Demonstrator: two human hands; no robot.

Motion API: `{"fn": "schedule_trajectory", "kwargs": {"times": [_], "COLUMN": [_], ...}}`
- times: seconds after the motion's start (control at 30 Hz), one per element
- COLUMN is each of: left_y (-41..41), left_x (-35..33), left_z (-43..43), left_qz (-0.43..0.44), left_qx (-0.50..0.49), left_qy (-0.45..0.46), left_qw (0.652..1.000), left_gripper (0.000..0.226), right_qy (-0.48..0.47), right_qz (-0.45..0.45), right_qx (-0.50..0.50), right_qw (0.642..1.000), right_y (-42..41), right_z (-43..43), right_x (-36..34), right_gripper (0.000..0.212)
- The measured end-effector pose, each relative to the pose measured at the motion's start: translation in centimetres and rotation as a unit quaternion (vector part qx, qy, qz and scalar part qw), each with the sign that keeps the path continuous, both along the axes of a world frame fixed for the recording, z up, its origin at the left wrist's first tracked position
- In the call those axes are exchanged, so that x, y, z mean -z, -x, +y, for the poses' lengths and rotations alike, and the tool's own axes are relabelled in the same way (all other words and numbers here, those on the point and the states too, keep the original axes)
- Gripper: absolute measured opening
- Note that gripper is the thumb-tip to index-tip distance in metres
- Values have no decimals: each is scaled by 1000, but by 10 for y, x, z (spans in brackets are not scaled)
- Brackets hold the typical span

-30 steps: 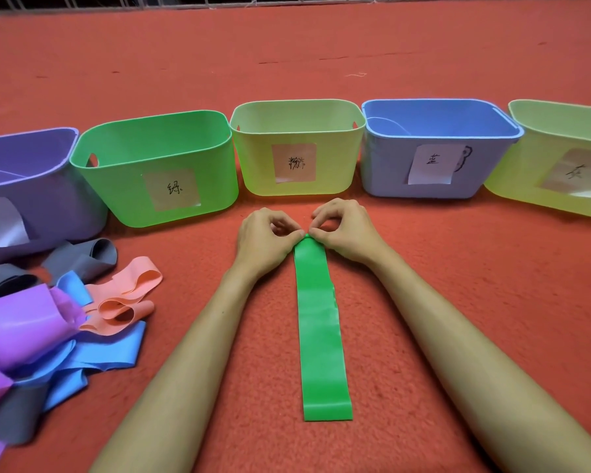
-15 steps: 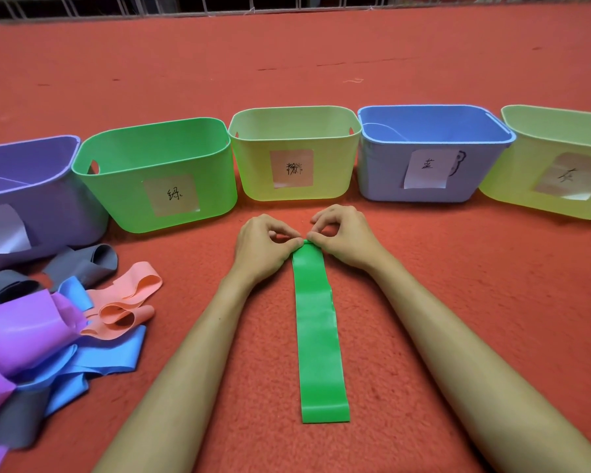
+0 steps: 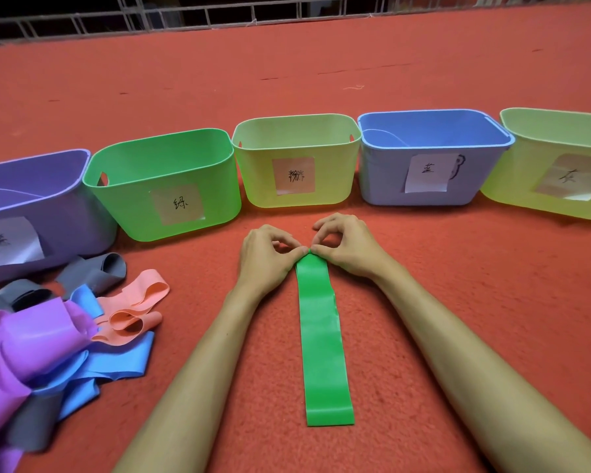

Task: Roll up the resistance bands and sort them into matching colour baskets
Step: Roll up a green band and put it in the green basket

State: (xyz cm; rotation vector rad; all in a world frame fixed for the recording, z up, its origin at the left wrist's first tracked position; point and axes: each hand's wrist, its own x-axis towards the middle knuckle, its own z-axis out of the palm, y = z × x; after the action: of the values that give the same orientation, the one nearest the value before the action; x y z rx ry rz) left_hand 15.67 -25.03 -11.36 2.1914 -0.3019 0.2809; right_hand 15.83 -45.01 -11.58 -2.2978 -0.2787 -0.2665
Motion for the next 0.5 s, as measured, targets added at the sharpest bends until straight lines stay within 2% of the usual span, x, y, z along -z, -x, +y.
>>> {"fn": "schedule_trajectory", "kwargs": {"times": [0.5], "left_y": [0], "left_x": [-1], "left_z": [3], "left_qz": [13], "left_qx": [11], "left_qy": [17], "left_qw": [1000], "left_gripper": [10], "right_qy": [-7], "right_qz": [7], "right_qx": [-12], "right_qw": [1000], "right_y": [0], "right_z": [-1], "right_x": [-1], "right_gripper": [2]}}
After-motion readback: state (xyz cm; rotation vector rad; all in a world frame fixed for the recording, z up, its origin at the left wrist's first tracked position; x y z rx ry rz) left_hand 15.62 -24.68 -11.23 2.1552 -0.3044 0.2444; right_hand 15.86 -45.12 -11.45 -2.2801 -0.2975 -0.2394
